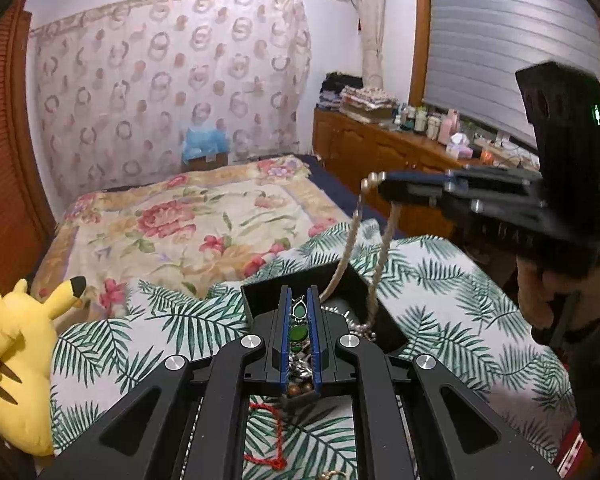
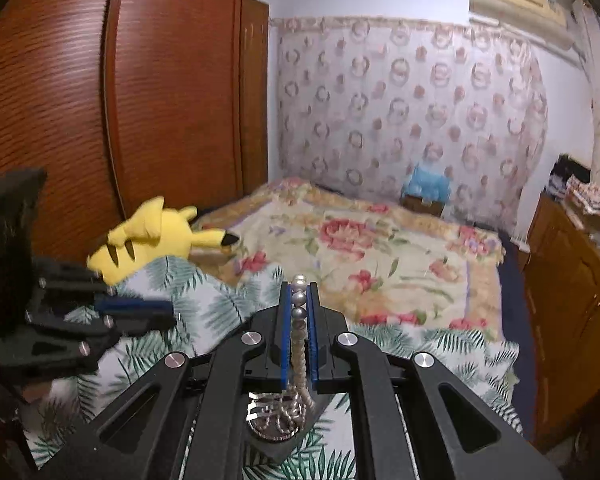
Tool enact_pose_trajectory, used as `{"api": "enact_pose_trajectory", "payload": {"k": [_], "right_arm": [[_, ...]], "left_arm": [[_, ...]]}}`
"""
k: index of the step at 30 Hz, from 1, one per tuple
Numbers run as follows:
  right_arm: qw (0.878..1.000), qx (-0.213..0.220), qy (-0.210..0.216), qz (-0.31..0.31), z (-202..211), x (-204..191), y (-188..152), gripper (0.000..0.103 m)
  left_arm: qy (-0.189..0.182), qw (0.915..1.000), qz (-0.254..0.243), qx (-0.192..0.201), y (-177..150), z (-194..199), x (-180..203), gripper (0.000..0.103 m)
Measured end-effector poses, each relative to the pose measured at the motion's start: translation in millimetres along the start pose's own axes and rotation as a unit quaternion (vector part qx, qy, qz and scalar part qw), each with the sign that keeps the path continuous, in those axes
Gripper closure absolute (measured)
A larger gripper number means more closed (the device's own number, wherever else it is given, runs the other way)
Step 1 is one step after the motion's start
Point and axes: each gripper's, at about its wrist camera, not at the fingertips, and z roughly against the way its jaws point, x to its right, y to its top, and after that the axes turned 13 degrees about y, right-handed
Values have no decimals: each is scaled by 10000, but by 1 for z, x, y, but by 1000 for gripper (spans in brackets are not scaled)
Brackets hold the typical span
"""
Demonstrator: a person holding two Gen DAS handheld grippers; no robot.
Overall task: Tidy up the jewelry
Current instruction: 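Carry the pendant and pearl necklace over the black box and open both grippers, then move the left gripper to the red bracelet while the right gripper approaches the jade bangle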
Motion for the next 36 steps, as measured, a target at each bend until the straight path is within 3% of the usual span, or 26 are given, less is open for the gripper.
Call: {"api": "enact_pose_trajectory", "payload": {"k": [5,12,19,29,30,34,36], "right_arm": [[9994,-295,89,-173,-23,7,-23,95],[9982,-367,162,-449,-38,13,-43,94],[9974,-386,262,-544,-37,19,-51,94],[9979,-408,-14,-495,-27,24,-57,93],[9979,-408,-29,-494,-24,24,-58,93],[9978,-440,-44,-494,-13,18,-68,93],[9977,-443,-6,-514,-4,9,-78,93]], "left_arm": [[78,9999,-65,-90,5,-11,-3,96],[-38,9999,10,-132,9,-23,-6,96],[-209,9996,-5,-185,16,-36,1,96],[-373,9985,-98,-376,18,-60,15,95],[-340,9986,-109,-389,17,-61,16,94],[-310,9988,-69,-378,9,-55,13,75],[-228,9990,-49,-369,1,-48,9,72]]}}
